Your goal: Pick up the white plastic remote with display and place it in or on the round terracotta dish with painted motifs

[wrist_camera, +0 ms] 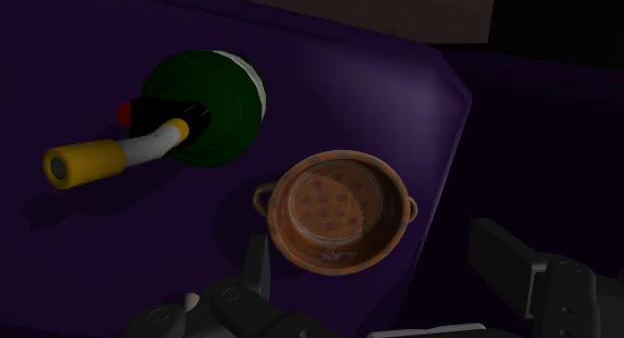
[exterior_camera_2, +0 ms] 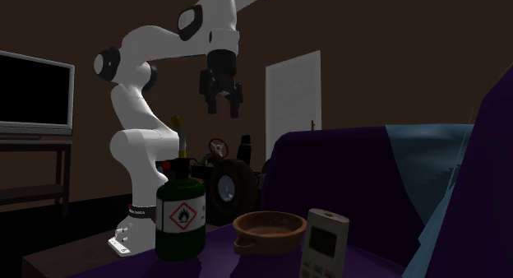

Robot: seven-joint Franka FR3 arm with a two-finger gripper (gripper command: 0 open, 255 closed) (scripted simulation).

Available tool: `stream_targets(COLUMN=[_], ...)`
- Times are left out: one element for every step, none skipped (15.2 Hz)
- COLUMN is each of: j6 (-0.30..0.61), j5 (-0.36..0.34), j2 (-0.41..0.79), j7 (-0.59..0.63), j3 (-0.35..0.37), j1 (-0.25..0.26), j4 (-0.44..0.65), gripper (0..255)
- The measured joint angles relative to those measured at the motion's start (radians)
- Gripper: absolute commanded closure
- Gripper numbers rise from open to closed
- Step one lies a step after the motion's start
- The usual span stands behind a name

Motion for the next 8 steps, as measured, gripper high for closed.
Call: stream_targets(j6=[0.0, 0.009, 0.025, 0.043, 0.069, 0.087, 0.106, 0.122], j5=[0.0, -0.003, -0.009, -0.015, -0.019, -0.027, -0.033, -0.036], j2=[0.0, 0.017, 0.045, 0.075, 0.121, 0.156, 0.189, 0.23], j7=[0.0, -0.002, -0.007, -0.009, -0.011, -0.018, -0.021, -0.022], j3=[0.0, -0.003, -0.008, -0.011, -0.015, -0.022, -0.027, -0.029], j1=[0.0, -0.001, -0.004, -0.007, -0.008, -0.012, -0.015, -0.016], j4=[0.0, 0.007, 0.017, 0.028, 0.045, 0.06, 0.072, 0.096], gripper=[0, 0, 0, 0, 0, 0, 0, 0])
